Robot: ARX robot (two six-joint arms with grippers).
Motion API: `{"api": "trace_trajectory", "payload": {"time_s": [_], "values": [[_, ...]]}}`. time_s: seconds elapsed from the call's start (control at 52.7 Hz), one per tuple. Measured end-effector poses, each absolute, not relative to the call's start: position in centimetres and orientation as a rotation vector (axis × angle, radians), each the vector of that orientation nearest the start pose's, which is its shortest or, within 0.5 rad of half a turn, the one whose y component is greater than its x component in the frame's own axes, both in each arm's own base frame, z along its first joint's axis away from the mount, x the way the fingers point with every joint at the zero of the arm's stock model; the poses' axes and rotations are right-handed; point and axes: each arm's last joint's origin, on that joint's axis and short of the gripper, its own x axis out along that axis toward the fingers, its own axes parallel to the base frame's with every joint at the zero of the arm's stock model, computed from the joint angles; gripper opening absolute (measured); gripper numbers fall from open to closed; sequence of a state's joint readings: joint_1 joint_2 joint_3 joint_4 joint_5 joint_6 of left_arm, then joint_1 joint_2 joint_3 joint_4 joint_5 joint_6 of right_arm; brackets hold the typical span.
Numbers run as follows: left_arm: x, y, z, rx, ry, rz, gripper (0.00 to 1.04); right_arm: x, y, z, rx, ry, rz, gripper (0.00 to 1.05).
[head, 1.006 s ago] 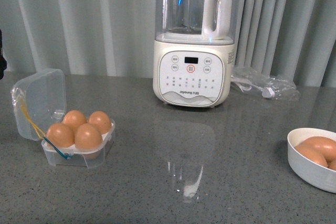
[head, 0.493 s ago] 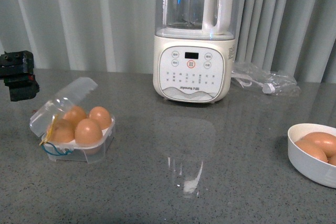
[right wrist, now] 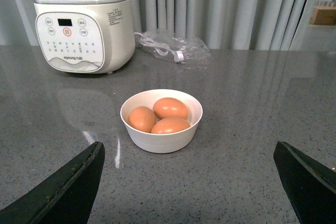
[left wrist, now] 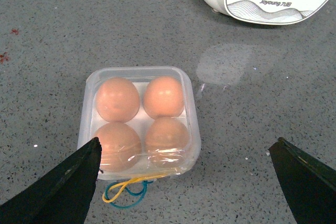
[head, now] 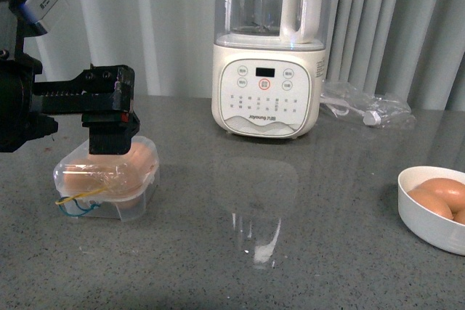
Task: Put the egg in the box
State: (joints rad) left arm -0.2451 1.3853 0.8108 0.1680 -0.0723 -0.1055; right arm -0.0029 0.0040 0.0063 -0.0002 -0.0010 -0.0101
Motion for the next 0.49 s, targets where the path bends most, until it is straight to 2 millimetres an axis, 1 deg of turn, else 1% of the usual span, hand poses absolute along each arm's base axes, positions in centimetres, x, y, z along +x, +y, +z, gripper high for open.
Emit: {"api": "trace_trajectory", "payload": {"time_s": [0.285, 0.38, 0.417, 0.455, 0.493], "values": [[28.7, -7.3, 24.1, -0.012, 0.406, -0.150, 0.98, 9.8, 0.0, 16.5, -0.010, -0.002, -0.002, 0.97], [28.2, -6.9, 25.0, -0.027, 0.376, -0.166, 0.98, 9.8, 0.0, 16.5, -0.010, -0.002, -0.002, 0.97], [27.9, -6.6, 25.6, -0.033, 0.358, -0.167, 0.98, 9.8, 0.0, 16.5, -0.010, -0.002, -0.002, 0.97], [27.2, -6.1, 26.7, -0.038, 0.330, -0.168, 0.98, 9.8, 0.0, 16.5, -0.010, -0.002, -0.002, 0.97], [26.8, -5.8, 27.2, -0.039, 0.318, -0.168, 0.98, 9.8, 0.0, 16.5, -0.010, -0.002, -0.002, 0.97]]}}
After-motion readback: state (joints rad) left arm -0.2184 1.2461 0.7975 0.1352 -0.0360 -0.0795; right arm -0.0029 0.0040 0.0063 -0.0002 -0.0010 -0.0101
